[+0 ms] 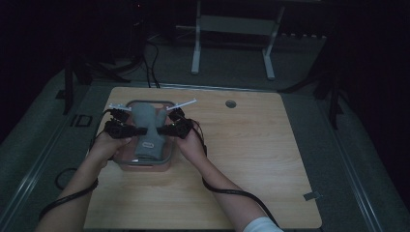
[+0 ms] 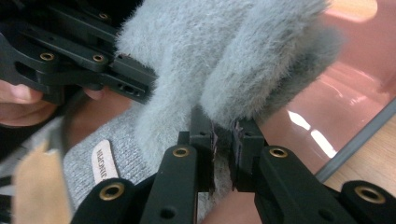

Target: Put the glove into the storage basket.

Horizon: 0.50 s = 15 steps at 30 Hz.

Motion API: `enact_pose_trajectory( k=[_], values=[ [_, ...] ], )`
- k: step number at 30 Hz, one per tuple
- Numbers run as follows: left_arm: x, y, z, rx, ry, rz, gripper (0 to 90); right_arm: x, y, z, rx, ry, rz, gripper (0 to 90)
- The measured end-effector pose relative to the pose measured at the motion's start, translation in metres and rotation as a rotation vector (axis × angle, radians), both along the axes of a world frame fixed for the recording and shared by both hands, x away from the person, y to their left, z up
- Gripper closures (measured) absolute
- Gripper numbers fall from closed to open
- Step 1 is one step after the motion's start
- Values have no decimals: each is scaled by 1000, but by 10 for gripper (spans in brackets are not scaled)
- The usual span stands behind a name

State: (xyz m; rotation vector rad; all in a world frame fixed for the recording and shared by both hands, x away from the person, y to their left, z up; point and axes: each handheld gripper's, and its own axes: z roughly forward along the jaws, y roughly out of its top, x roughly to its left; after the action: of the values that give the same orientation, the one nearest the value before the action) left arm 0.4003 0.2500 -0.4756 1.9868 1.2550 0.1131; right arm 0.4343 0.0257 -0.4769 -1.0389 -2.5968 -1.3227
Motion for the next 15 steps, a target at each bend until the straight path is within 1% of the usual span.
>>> enact_pose_trajectory(
  k=[3, 4, 6, 8, 9, 11, 12, 13, 14, 15],
  values=[
    [7, -4, -7, 36, 36, 20, 793, 4, 7, -6, -54, 6, -11, 816],
    [9, -6, -9, 50, 50, 23, 793, 6, 9, -8, -81, 0, -13, 816],
    [13, -10, -14, 84, 61, 22, 792, 7, 14, -12, -125, -8, -22, 816],
    [16, -13, -18, 109, 72, 33, 791, 9, 18, -16, -168, -9, -22, 812],
    [18, -15, -20, 128, 78, 36, 790, 9, 20, -17, -187, -6, -26, 808],
    [20, -21, -23, 173, 83, 41, 785, 11, 22, -20, -212, -1, -29, 799],
    [21, -24, -24, 193, 84, 39, 781, 12, 23, -21, -219, -7, -25, 798],
    [21, -24, -24, 193, 84, 39, 776, 12, 23, -21, -219, -7, -25, 798],
    [23, -26, -26, 212, 92, 36, 776, 11, 24, -20, -230, -13, -27, 797],
    [24, -29, -29, 240, 102, 46, 744, 12, 26, -20, -240, -14, -26, 794]
  ],
)
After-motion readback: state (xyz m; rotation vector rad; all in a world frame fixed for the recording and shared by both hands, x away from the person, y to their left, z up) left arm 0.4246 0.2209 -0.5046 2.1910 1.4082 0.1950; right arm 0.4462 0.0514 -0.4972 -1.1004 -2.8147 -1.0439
